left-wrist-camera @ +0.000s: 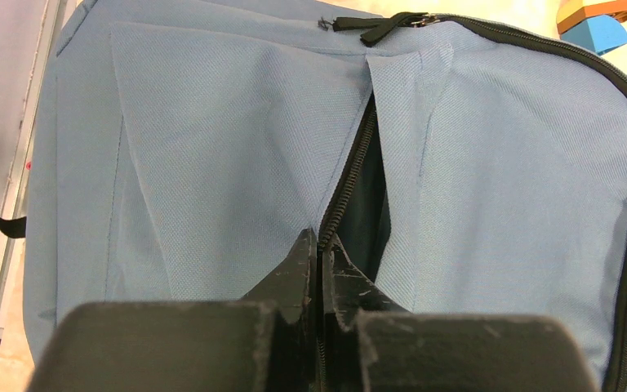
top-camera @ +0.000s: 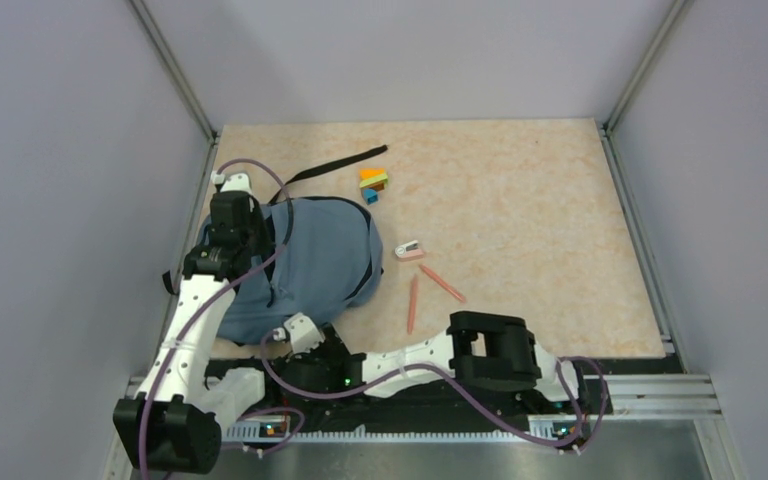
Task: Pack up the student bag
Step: Pick up the stationery from the center of the board.
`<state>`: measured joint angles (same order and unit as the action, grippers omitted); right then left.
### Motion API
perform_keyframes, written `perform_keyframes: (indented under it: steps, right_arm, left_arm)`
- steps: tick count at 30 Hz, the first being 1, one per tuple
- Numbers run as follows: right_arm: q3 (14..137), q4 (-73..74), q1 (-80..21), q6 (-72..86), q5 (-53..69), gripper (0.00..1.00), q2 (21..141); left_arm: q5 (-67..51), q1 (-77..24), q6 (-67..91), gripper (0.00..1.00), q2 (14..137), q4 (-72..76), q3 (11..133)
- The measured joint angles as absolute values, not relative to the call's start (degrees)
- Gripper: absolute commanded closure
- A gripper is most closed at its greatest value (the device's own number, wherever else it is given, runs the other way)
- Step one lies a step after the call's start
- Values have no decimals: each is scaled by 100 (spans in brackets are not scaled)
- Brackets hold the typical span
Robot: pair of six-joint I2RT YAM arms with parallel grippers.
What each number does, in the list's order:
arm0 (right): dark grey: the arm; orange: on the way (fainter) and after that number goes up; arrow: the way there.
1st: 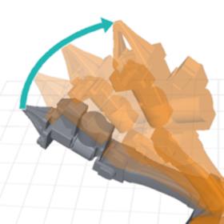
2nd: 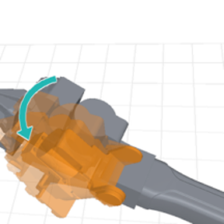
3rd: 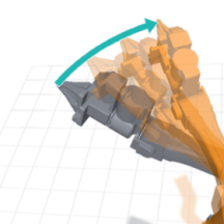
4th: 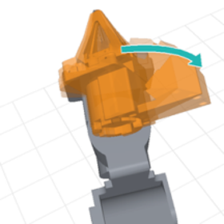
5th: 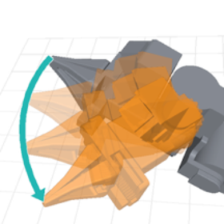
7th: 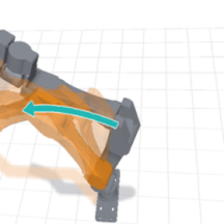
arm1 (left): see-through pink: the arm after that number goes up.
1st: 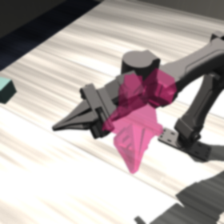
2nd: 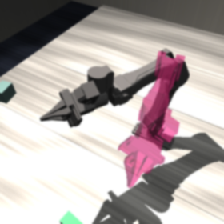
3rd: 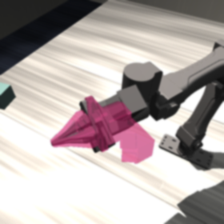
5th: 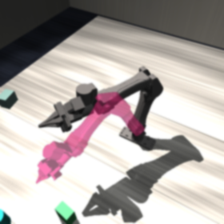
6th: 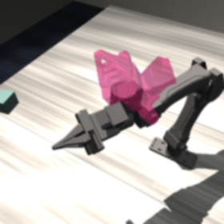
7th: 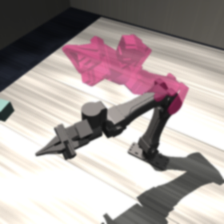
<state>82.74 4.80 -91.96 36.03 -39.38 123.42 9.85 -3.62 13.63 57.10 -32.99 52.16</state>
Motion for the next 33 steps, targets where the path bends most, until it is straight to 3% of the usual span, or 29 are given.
perform_keyframes:
  steps: [13, 23, 30, 33]
  right_arm:
    - [8641, 847, -9146, 3448, -4198, 31, 12693]
    - [8586, 434, -9048, 3310, -4132, 34, 12693]
    - [8593, 405, -8888, 3267, -4128, 44, 12696]
    - [8591, 405, -8858, 3264, -4125, 54, 12696]
  left_arm:
    - [980, -346, 1363, 100, 5710, -3299, 5216]
    - [980, -346, 1365, 100, 5710, -3299, 5216]
    - [967, -346, 1363, 100, 5710, -3299, 5216]
    - [961, -346, 1365, 100, 5710, -3299, 5216]
